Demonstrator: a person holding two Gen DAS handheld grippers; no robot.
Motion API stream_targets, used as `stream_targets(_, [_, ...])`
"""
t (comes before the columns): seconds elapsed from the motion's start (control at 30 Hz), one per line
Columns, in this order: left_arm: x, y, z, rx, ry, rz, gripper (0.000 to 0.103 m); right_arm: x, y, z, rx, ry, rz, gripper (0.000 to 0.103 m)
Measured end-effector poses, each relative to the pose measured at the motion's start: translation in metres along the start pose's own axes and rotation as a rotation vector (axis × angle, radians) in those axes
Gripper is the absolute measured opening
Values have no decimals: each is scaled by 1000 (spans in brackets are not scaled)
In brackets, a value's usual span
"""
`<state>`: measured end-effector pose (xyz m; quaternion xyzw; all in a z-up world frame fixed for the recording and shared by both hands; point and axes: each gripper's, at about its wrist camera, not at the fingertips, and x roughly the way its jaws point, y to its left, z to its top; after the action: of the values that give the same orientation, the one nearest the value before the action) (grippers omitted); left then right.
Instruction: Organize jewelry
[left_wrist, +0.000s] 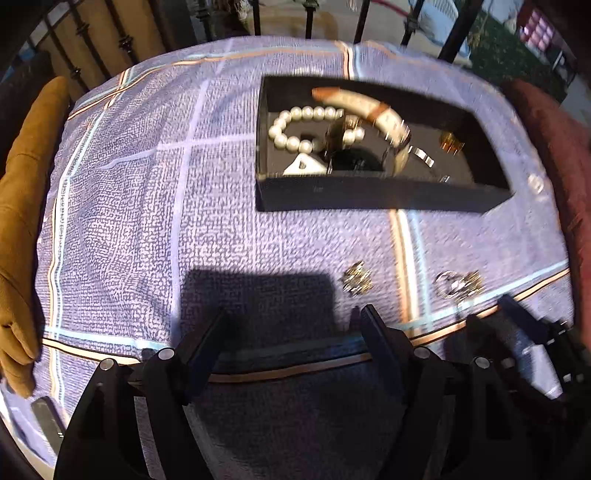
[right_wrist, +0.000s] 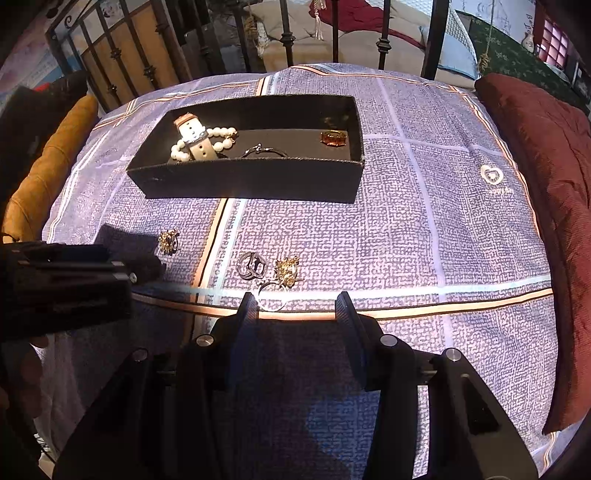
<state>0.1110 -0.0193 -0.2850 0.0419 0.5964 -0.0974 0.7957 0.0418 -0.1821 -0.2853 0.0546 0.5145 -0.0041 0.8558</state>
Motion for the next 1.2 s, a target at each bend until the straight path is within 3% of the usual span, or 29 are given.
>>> stream_targets(0.07, [-5, 2, 4, -21, -50, -49, 72, 2, 2, 0, -8, 1, -3, 46])
stream_targets(0.13, [0, 0, 11, -12, -47, -49, 72, 3, 4, 0, -9, 0, -5, 46])
stream_targets(0.33, [24, -20, 13, 64, -4, 41, 72, 12, 14, 1, -43, -10, -42, 46])
stream_targets(0.4, [22, -18, 9, 52, 3, 42, 65, 13, 17, 0, -61, -13, -57, 44])
stream_targets(0.47, [15, -10, 0, 41, -4, 46, 47, 11, 20, -1, -76, -15, -52, 20])
stream_targets(0.5, [12, -5, -4, 34, -9, 41, 43, 11, 21, -1, -78, -12, -50, 20])
stream_targets(0.63, [-1, 17, -16, -17, -17, 2, 4, 5, 15, -2, -37, -6, -16, 20])
stream_targets(0.73, [-8, 35, -20, -71, -11, -48, 1, -2, 9, -2, -15, -14, -7, 20])
stream_targets(0.9, [-16, 27, -10, -36, -37, -78, 4, -6, 4, -2, -1, -15, -3, 20])
stream_targets(0.93, [-12, 22, -3, -28, -35, -80, 13, -6, 3, -2, 0, -15, 1, 20])
stream_targets(0.97, [-8, 16, 0, -22, -35, -82, 31, -5, 3, -1, 1, -15, 0, 20])
stream_targets(1.03, [0, 4, 5, 0, -29, -95, 50, -5, 3, -1, -1, -16, 0, 20])
stream_targets(1.13, [0, -9, 9, 46, -69, -53, 62, -4, 4, 0, -3, -16, -3, 20])
stream_targets(1.2, [2, -14, 12, 55, -68, -64, 64, -4, 2, -1, 1, -16, -4, 20])
